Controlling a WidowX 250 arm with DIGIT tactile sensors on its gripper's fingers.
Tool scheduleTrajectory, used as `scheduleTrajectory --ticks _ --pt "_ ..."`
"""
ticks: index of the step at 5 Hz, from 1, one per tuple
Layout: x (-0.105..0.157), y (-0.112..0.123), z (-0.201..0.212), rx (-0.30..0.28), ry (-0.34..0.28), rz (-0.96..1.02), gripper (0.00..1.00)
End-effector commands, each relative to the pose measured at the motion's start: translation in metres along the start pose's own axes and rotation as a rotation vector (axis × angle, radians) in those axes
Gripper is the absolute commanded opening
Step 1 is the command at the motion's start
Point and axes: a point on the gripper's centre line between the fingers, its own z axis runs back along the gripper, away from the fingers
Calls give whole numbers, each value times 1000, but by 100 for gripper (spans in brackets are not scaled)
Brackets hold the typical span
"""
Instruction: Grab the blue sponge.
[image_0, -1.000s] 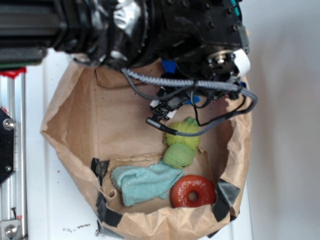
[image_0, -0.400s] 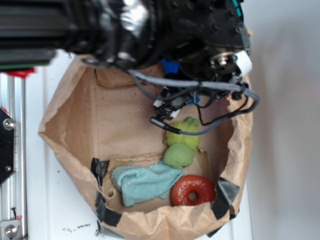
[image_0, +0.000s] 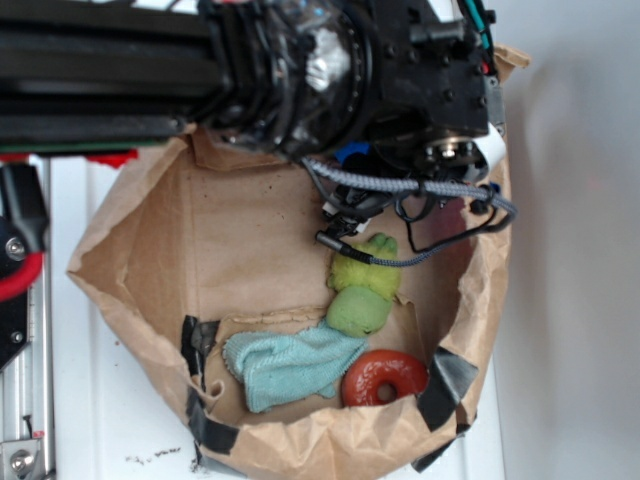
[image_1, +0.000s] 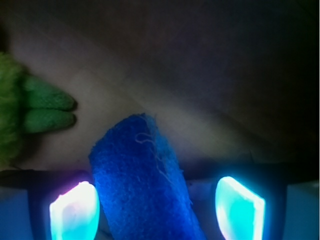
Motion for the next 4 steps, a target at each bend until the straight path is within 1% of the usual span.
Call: scheduleTrajectory --ticks 1,2,3,4 --pt "9 9 19 67 -63 46 0" --pt "9 13 22 64 -70 74 0" --pt "6 20 33 32 -92 110 0" --pt "2 25 62 -16 -113 179 0"
